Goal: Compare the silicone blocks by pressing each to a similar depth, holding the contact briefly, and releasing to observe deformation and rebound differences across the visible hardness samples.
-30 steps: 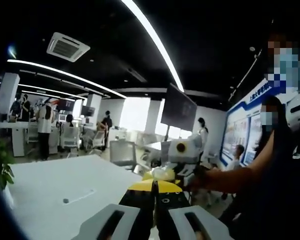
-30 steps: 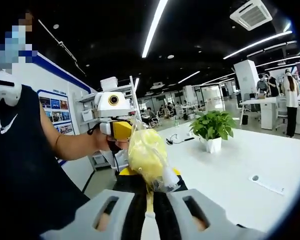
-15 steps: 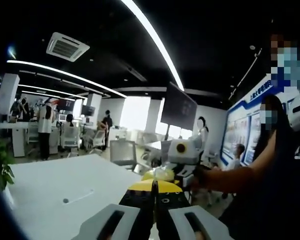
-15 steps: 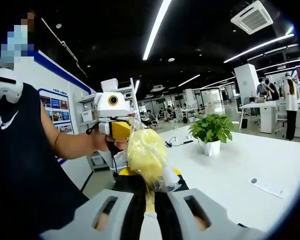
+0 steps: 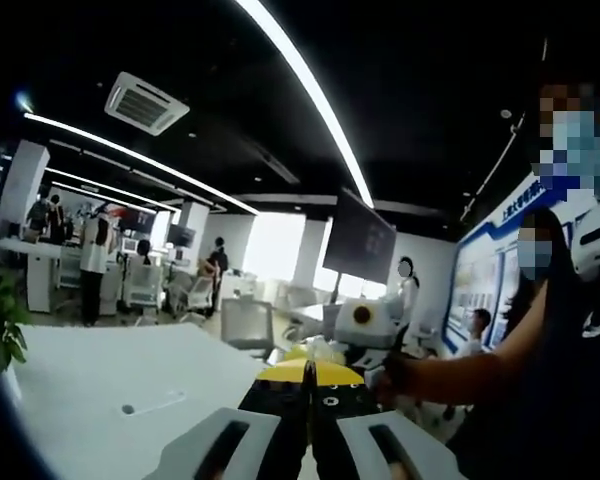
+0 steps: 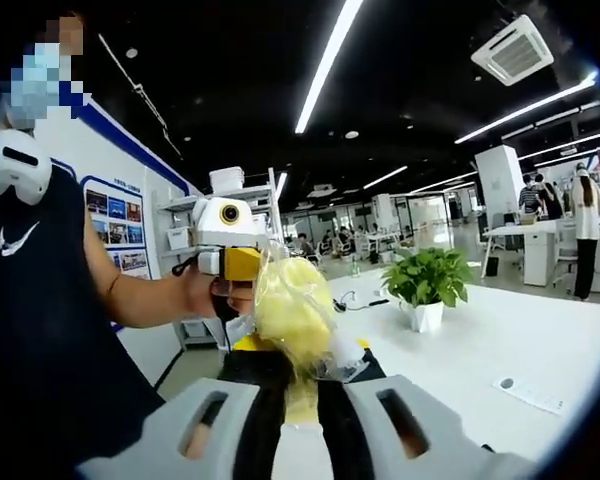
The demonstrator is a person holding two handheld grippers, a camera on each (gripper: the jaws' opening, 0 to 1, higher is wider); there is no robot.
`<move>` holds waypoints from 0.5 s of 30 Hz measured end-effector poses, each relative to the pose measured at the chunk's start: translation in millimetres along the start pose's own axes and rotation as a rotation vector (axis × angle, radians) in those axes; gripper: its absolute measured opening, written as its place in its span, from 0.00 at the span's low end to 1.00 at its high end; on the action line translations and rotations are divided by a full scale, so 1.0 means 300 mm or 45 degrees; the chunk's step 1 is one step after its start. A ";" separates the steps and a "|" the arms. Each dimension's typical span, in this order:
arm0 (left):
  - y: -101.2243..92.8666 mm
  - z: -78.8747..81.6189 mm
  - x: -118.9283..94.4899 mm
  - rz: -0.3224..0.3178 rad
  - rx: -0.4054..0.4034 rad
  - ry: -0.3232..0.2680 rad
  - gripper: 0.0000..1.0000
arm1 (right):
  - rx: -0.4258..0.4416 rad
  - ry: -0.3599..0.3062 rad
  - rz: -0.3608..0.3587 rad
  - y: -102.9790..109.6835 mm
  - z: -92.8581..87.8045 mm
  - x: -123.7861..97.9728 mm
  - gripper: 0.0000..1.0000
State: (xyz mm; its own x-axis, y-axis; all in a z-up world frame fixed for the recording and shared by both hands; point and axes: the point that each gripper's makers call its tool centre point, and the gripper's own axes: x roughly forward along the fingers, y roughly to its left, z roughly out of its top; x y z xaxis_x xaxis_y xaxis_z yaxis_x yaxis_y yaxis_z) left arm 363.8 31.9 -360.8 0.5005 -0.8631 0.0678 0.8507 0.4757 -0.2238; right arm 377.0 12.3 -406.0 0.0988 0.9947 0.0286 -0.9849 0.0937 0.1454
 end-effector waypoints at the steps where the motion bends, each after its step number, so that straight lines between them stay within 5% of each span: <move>1: -0.002 0.010 -0.001 -0.002 -0.007 -0.015 0.00 | -0.007 -0.001 -0.015 -0.008 0.004 0.000 0.13; 5: 0.006 0.035 -0.010 0.013 -0.009 -0.033 0.00 | -0.054 -0.022 -0.106 -0.062 0.024 -0.013 0.45; 15: 0.030 0.027 -0.016 0.057 -0.036 -0.032 0.00 | -0.064 -0.047 -0.194 -0.107 0.054 -0.081 0.94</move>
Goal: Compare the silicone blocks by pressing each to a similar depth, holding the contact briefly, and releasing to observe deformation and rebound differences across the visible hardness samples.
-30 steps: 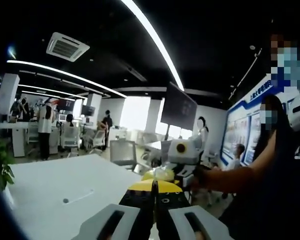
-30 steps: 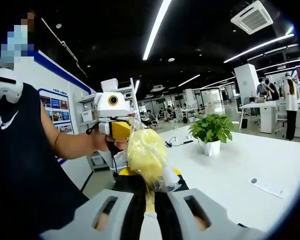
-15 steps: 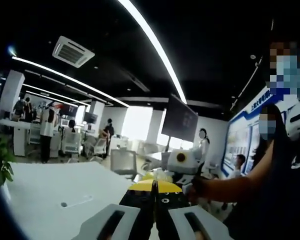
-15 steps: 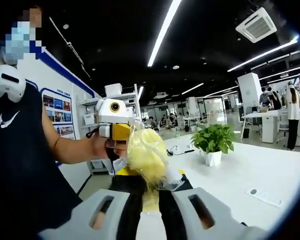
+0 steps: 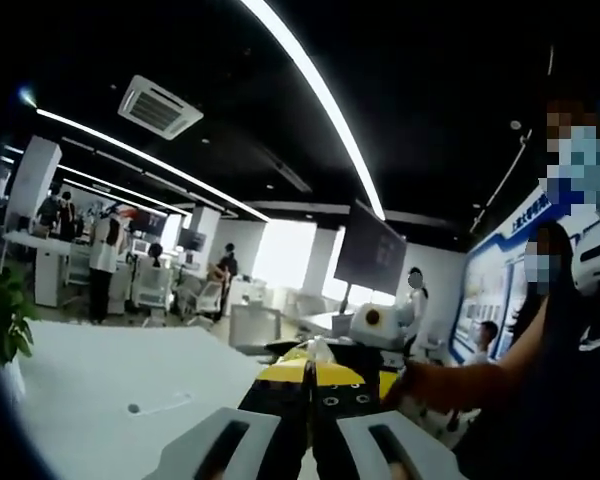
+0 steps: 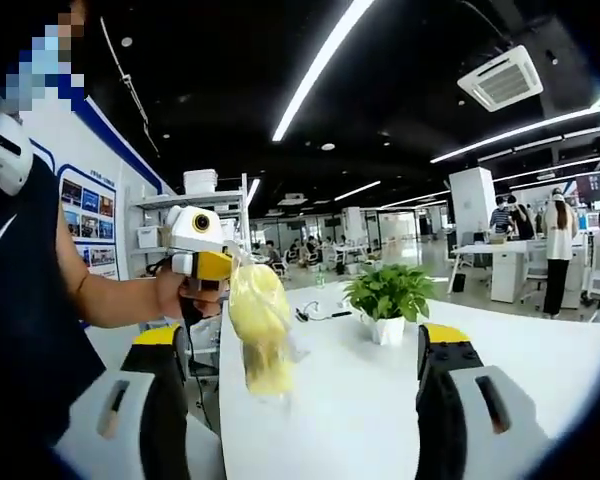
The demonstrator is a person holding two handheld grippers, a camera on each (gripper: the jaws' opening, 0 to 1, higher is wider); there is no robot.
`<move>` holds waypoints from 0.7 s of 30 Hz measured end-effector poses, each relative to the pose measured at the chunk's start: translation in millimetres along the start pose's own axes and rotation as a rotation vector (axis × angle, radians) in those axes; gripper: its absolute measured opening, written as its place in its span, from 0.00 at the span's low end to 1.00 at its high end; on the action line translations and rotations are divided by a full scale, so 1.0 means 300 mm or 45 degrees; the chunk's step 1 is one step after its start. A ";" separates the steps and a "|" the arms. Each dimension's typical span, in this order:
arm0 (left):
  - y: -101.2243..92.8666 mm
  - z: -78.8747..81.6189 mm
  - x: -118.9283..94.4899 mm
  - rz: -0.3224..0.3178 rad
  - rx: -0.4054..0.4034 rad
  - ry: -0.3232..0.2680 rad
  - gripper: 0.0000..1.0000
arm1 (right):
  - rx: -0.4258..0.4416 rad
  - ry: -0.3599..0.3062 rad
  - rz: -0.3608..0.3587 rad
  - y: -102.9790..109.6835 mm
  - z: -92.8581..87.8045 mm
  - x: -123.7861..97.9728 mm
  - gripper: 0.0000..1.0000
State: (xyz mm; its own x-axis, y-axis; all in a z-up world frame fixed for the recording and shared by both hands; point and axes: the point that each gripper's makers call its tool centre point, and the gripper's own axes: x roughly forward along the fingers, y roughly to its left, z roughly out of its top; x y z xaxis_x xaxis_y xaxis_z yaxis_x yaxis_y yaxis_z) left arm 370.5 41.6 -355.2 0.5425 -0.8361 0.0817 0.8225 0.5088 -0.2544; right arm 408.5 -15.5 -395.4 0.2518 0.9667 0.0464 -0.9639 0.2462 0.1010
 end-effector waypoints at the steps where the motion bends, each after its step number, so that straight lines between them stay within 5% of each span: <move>1: 0.001 0.000 0.001 0.002 -0.003 -0.001 0.00 | 0.000 -0.007 -0.015 -0.007 0.003 -0.009 0.96; 21: 0.112 -0.030 -0.033 0.078 -0.206 -0.045 0.00 | -0.022 0.032 -0.340 -0.186 -0.106 -0.307 0.96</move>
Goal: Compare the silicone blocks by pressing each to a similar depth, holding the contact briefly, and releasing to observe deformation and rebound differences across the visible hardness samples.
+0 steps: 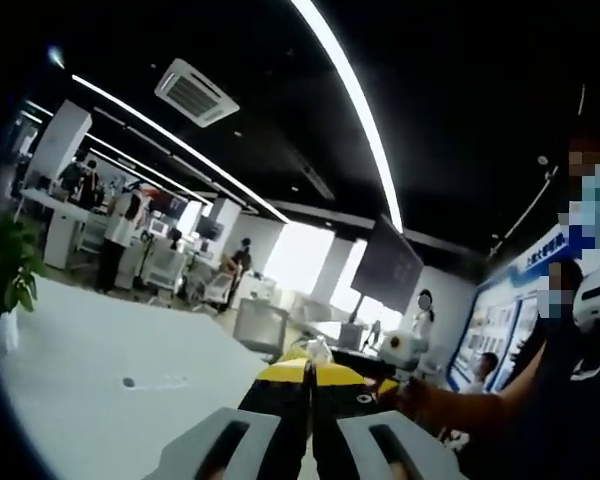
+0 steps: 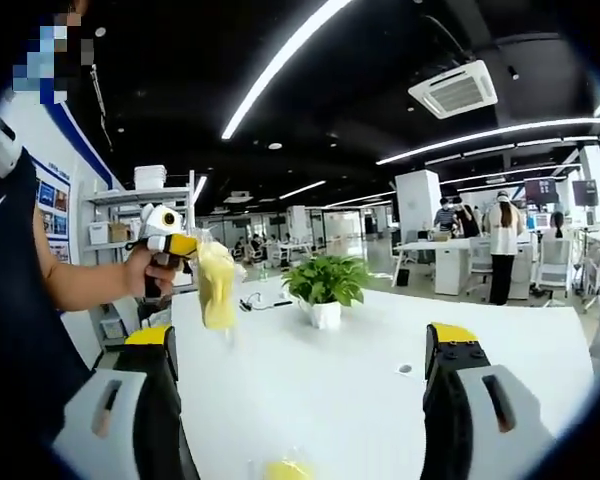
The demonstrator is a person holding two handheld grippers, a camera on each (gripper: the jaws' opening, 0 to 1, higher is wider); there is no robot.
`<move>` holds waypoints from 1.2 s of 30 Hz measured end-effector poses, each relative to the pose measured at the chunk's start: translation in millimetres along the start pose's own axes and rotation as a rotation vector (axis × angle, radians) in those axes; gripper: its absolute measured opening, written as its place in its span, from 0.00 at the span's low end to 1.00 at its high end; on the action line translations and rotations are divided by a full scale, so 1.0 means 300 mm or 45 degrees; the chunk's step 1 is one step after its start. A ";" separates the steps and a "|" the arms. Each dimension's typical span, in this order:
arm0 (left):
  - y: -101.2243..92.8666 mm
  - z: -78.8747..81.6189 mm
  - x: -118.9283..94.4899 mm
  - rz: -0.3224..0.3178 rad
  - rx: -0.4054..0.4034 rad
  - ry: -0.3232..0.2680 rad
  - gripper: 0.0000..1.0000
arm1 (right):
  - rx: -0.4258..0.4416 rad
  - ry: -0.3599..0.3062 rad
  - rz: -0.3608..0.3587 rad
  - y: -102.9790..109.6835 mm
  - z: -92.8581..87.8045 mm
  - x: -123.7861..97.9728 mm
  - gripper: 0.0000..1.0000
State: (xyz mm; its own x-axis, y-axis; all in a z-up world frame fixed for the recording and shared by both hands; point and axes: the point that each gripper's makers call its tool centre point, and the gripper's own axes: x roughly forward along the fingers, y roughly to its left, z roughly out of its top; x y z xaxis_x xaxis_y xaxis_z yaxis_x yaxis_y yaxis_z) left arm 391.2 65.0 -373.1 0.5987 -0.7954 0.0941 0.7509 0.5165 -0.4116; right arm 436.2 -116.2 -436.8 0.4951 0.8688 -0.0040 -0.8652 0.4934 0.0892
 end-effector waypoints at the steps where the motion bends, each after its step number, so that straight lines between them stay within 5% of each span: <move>1: 0.010 -0.002 -0.002 0.005 -0.020 -0.002 0.00 | -0.002 0.002 -0.015 -0.009 -0.007 -0.011 0.96; 29: 0.194 -0.162 -0.069 0.127 -0.421 -0.005 0.00 | -0.057 0.142 -0.355 -0.130 -0.261 -0.247 0.96; 31: 0.210 -0.181 -0.075 0.139 -0.450 -0.002 0.00 | -0.124 0.192 -0.375 -0.143 -0.305 -0.269 0.96; 36: 0.246 -0.226 -0.095 0.156 -0.526 -0.002 0.00 | -0.094 0.286 -0.401 -0.150 -0.437 -0.307 0.96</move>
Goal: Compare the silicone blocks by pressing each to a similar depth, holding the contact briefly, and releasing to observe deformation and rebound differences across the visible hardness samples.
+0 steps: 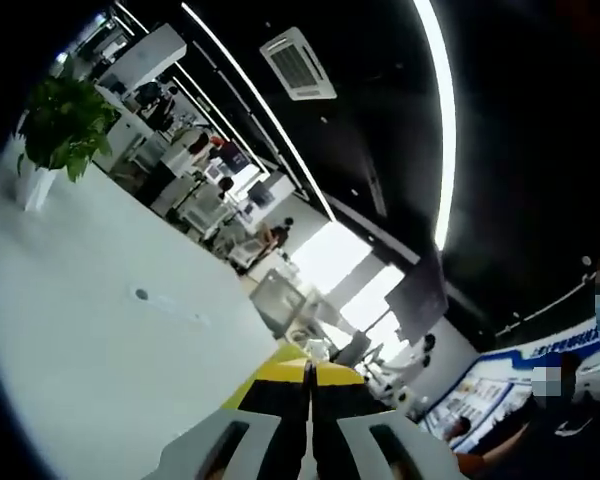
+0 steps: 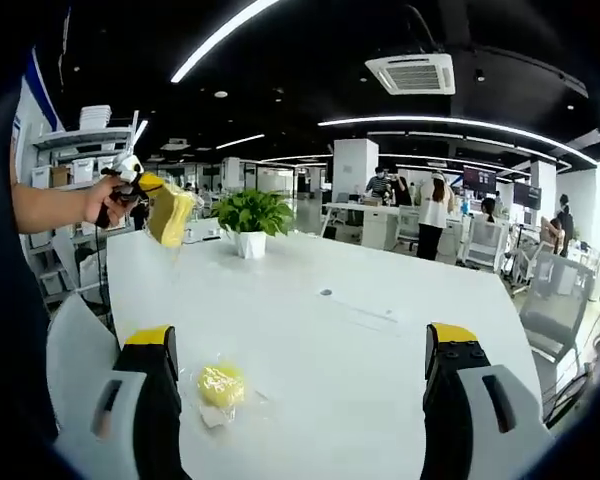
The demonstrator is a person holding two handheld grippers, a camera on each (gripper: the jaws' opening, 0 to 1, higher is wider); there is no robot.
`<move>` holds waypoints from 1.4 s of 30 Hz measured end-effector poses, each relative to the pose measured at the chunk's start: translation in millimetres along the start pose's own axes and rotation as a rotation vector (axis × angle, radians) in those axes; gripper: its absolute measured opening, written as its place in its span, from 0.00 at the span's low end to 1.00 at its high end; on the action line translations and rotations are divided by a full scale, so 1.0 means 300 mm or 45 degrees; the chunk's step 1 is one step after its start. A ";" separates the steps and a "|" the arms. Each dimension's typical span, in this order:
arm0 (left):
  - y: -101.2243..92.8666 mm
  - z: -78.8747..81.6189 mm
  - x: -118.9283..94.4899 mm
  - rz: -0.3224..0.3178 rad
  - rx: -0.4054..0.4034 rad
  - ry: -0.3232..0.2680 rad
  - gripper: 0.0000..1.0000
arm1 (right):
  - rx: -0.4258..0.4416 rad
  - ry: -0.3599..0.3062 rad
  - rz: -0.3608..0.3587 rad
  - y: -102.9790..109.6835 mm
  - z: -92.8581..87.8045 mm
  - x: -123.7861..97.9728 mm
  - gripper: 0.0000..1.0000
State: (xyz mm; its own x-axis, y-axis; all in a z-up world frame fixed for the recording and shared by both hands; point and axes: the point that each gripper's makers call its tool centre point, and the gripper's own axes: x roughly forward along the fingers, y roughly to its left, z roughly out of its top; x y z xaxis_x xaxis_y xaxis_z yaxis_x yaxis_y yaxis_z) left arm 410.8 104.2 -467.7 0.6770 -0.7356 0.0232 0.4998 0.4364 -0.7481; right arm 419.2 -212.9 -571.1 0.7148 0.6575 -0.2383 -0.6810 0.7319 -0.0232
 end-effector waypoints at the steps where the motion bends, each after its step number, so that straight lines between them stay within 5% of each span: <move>1: 0.008 -0.006 -0.002 0.003 -0.011 0.002 0.00 | 0.021 0.008 -0.001 0.001 -0.017 -0.003 0.96; 13: 0.114 -0.086 -0.029 0.070 -0.134 0.034 0.00 | 0.045 0.110 -0.034 0.025 -0.183 -0.039 0.96; 26: 0.291 -0.278 -0.055 0.174 -0.274 0.096 0.00 | 0.080 0.119 -0.059 0.031 -0.214 -0.053 0.96; 42: 0.423 -0.388 -0.048 0.249 -0.397 0.174 0.00 | 0.092 0.161 -0.069 0.046 -0.275 -0.073 0.96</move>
State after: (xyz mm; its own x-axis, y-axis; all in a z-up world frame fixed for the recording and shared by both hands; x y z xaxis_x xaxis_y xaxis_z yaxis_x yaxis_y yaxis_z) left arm 401.6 109.9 -640.4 0.6547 -0.7255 -0.2122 0.1664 0.4122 -0.8958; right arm 381.1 -232.1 -646.3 0.7216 0.5920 -0.3590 -0.6253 0.7799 0.0292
